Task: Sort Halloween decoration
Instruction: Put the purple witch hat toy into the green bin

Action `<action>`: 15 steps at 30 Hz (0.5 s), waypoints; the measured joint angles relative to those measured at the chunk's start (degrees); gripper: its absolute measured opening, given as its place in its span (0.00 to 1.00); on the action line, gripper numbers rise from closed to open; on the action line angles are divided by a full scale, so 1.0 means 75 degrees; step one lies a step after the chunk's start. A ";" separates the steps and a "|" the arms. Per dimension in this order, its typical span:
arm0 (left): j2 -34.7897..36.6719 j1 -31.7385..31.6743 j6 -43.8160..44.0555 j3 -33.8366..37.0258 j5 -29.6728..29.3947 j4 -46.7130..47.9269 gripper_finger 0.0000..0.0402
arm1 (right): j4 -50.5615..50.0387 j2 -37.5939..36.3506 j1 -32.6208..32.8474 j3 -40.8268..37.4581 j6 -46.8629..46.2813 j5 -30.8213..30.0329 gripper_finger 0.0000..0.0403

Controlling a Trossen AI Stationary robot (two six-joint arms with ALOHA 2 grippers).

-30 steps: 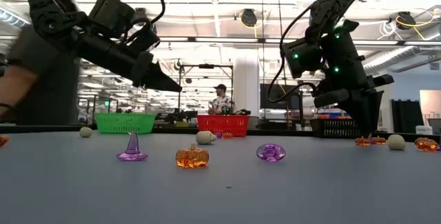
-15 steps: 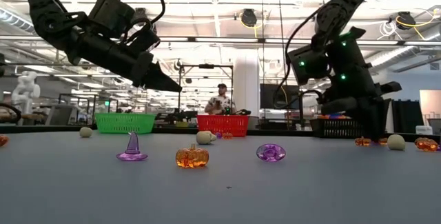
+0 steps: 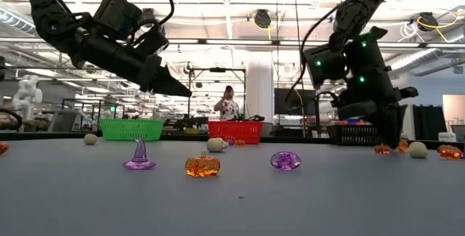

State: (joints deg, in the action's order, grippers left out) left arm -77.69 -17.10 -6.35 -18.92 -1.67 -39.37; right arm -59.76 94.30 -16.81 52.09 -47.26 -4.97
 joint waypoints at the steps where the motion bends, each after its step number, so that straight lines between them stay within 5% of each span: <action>1: 0.0000 0.0003 0.0003 0.0003 0.0000 0.0003 0.21 | 0.0016 -0.0079 0.0040 0.0030 0.0001 -0.0019 0.00; 8: 0.0000 0.0000 0.0239 0.0000 0.0159 0.0000 0.21 | 0.0648 -0.0816 0.0455 0.0255 0.0230 -0.0591 0.00; 15: 0.0002 0.0000 0.0609 0.0000 0.1128 -0.0029 0.21 | 0.3253 -0.0997 0.1147 0.0261 0.1473 -0.2238 0.00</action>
State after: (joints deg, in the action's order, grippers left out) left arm -77.67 -17.10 -1.78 -18.92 6.79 -39.59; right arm -35.36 86.82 -8.21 54.04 -36.21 -21.76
